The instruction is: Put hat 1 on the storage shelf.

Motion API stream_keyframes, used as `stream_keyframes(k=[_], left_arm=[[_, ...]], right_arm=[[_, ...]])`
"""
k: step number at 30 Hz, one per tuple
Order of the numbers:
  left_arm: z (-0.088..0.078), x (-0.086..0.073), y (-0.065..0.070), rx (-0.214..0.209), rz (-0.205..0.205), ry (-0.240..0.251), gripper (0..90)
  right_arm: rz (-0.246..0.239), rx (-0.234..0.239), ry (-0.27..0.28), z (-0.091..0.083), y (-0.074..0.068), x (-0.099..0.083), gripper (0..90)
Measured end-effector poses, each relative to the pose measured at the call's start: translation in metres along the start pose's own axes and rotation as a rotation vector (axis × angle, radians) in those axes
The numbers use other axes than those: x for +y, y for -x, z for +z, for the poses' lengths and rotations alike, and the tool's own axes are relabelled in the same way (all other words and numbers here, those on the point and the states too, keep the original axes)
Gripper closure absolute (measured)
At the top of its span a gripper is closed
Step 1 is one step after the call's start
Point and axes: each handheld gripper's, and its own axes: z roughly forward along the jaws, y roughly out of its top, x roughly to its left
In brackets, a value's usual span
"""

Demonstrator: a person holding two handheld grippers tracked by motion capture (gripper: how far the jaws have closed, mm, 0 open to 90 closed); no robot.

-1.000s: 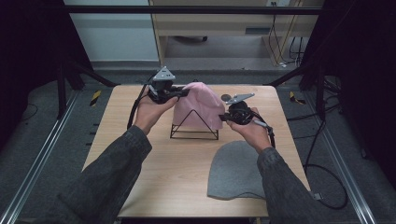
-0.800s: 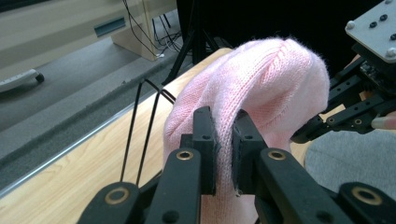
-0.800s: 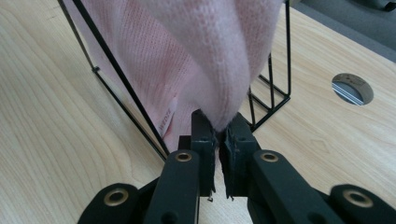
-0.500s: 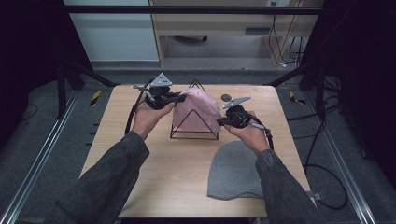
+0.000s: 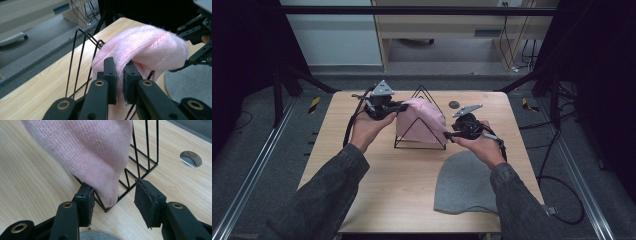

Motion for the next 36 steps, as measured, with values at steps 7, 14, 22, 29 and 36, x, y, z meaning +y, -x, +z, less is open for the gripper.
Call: stream_keyframes(k=[7,14,22,29,36], left_arm=[[0.006,-0.003,0.001,0.001,0.018,-0.091,82.8],[0.024,-0.017,0.000,-0.015,-0.005,-0.157,82.5],[0.024,-0.031,0.001,-0.031,-0.016,-0.161,79.6],[0.017,-0.033,0.001,-0.005,-0.030,-0.124,62.5],[-0.002,-0.035,0.004,0.025,-0.033,-0.113,34.9]], right_arm=[[-0.013,0.003,0.041,-0.005,-0.007,0.007,50.5],[-0.023,0.012,0.085,-0.009,-0.012,0.017,54.8],[-0.016,0.010,0.087,-0.009,-0.011,0.023,59.8],[0.012,-0.012,0.082,-0.015,-0.004,0.018,50.5],[0.048,-0.061,0.067,-0.028,0.007,0.005,36.3]])
